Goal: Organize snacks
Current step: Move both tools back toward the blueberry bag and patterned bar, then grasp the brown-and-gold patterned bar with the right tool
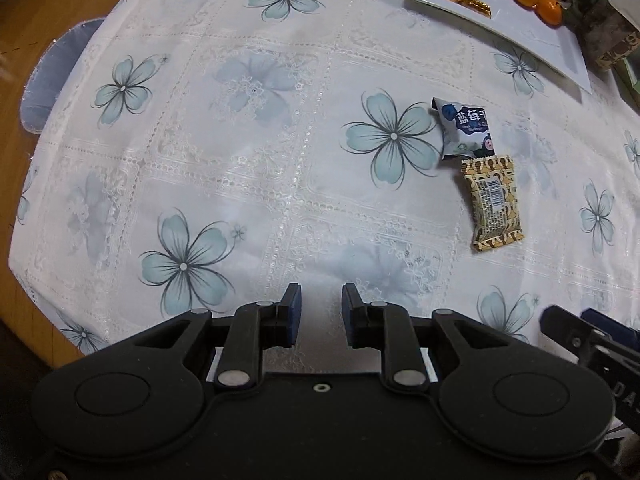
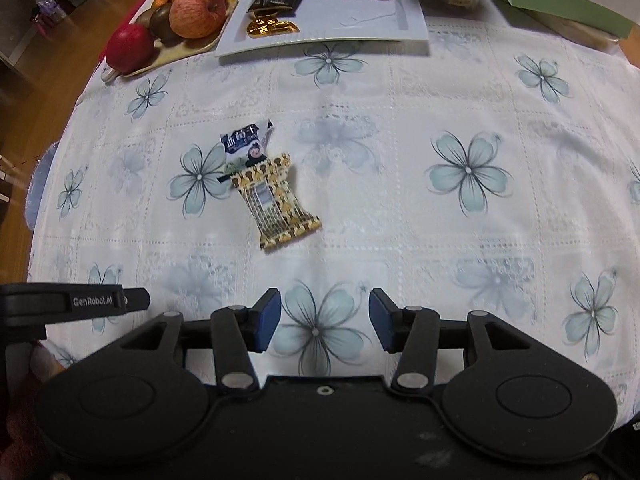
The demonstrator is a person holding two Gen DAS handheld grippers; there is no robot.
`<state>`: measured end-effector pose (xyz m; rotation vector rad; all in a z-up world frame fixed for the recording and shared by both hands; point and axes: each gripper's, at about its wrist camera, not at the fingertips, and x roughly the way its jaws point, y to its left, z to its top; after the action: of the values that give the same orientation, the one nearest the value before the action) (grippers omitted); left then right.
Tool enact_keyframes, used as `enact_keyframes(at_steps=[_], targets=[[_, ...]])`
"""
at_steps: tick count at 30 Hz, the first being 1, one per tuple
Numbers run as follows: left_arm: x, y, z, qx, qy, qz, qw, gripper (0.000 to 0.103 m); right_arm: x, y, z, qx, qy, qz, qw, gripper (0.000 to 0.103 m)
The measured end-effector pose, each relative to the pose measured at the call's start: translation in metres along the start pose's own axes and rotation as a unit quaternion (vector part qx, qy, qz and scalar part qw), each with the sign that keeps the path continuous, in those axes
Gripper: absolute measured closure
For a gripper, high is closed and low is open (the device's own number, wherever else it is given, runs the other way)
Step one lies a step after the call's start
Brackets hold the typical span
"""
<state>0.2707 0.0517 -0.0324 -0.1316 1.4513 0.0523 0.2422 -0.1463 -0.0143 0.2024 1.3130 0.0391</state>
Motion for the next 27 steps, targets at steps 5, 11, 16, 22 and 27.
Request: enact_keyframes(at_steps=[5,11,16,22,27], targets=[[-0.003,-0.006,0.005,0.010,-0.010,0.005,0.9999,0.072,0.023,0.012,0.015,-0.006,-0.012,-0.001,1.000,0.051],[-0.009,0.004,0.013,-0.015,-0.013,-0.004,0.9998,0.072,0.042,0.018,0.029,-0.003,-0.017,0.002,1.000,0.051],[-0.016,0.011,0.016,-0.032,-0.021,-0.013,0.9992,0.072,0.051,0.024,0.037,-0.008,-0.025,0.009,1.000,0.048],[-0.018,0.015,0.018,-0.041,-0.018,-0.032,0.9985,0.072,0.064,0.031,0.043,-0.008,-0.029,0.006,1.000,0.048],[-0.020,0.018,0.021,-0.050,-0.018,-0.042,0.9977,0.072,0.073,0.036,0.045,-0.021,-0.032,-0.006,0.999,0.047]])
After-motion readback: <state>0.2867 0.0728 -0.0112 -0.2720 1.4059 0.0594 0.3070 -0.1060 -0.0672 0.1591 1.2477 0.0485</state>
